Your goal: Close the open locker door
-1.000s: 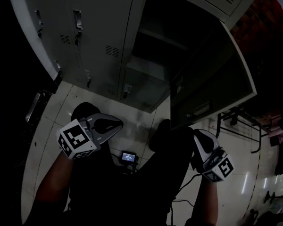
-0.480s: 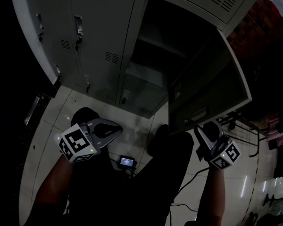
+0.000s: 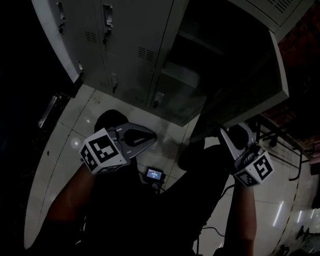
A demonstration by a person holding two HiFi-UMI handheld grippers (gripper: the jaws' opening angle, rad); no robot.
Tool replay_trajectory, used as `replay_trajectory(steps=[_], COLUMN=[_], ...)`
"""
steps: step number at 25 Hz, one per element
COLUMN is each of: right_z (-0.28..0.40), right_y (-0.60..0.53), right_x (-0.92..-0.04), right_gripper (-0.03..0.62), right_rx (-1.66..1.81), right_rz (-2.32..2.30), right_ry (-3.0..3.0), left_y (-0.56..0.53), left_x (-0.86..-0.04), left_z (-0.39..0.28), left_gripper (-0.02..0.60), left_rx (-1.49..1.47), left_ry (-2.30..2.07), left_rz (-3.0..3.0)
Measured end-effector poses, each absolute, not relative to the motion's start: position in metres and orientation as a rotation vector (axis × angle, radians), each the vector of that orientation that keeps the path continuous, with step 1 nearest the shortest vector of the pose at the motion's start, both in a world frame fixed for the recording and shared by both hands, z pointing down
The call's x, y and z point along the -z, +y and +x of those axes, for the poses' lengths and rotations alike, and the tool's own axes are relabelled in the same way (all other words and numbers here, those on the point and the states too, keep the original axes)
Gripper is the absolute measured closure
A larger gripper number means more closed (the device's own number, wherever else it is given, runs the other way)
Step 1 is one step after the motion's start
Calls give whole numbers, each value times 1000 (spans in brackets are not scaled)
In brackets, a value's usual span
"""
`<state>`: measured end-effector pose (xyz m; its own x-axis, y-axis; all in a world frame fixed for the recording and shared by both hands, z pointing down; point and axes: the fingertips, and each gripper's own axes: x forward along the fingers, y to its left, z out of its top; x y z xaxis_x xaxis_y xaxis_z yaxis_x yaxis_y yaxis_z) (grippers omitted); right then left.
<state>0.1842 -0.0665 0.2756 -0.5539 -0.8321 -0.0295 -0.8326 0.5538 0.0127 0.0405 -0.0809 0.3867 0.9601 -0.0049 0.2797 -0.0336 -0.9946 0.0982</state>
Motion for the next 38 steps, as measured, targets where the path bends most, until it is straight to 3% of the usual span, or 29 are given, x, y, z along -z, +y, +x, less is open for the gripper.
replay_trajectory(steps=[17, 38], right_z=[115, 165], right_y=[-204, -352], right_x=[-287, -299], right_gripper=[453, 510], right_rx=[-135, -13], right_rz=[-1795, -2143], right_ry=[2693, 2558], left_y=[-80, -84], left_x=[-384, -382], left_z=[39, 40], left_gripper=[569, 569], left_rx=[-384, -349], left_ry=[-35, -28], left_rz=[3002, 2995])
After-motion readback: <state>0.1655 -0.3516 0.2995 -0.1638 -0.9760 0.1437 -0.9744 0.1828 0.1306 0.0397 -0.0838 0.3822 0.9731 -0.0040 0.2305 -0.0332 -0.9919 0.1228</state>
